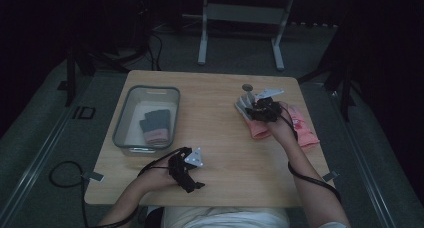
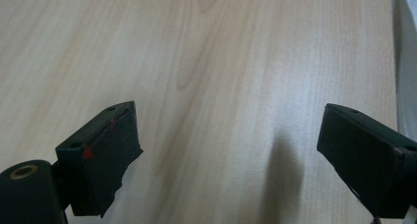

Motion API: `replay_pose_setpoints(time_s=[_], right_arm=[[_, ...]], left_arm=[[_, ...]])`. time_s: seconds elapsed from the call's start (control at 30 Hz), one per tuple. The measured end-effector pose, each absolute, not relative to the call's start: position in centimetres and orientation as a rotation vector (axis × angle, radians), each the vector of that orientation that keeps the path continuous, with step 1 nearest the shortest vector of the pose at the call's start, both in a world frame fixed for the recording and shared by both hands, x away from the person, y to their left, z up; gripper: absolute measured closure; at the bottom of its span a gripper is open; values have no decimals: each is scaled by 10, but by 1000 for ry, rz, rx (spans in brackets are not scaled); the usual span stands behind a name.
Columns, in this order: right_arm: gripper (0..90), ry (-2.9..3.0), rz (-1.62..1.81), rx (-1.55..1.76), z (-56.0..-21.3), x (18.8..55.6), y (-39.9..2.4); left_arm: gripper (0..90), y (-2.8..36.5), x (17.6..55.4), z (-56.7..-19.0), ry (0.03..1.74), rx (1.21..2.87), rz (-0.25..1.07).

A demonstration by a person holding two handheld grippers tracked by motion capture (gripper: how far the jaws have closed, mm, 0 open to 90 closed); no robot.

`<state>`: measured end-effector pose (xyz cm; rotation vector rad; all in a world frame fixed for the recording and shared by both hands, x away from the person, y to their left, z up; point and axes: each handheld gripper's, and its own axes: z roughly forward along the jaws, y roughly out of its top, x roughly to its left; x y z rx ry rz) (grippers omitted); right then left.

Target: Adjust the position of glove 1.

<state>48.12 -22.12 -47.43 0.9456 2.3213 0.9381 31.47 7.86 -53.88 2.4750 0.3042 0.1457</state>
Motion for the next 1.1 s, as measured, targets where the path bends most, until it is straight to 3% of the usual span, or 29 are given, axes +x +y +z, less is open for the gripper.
replay_pose_setpoints(time_s=[0.17,0.43,0.63,0.73,0.93,1.1], right_arm=[[599,2344,836,943,-490,503,-221],[541,2438,702,990,-521,536,-224],[766,2447,755,1093,-531,539,-226],[834,2422,783,1123,-532,538,-228],[879,2349,821,1191,-512,525,-227],[881,2235,877,1178,-472,494,-221]], left_arm=[[84,80,313,-542,331,2438,215],[84,80,311,-546,341,2420,198],[84,79,309,-550,338,2432,191],[84,79,309,-550,334,2434,193],[84,80,310,-550,333,2426,194],[84,78,309,-550,325,2435,202]])
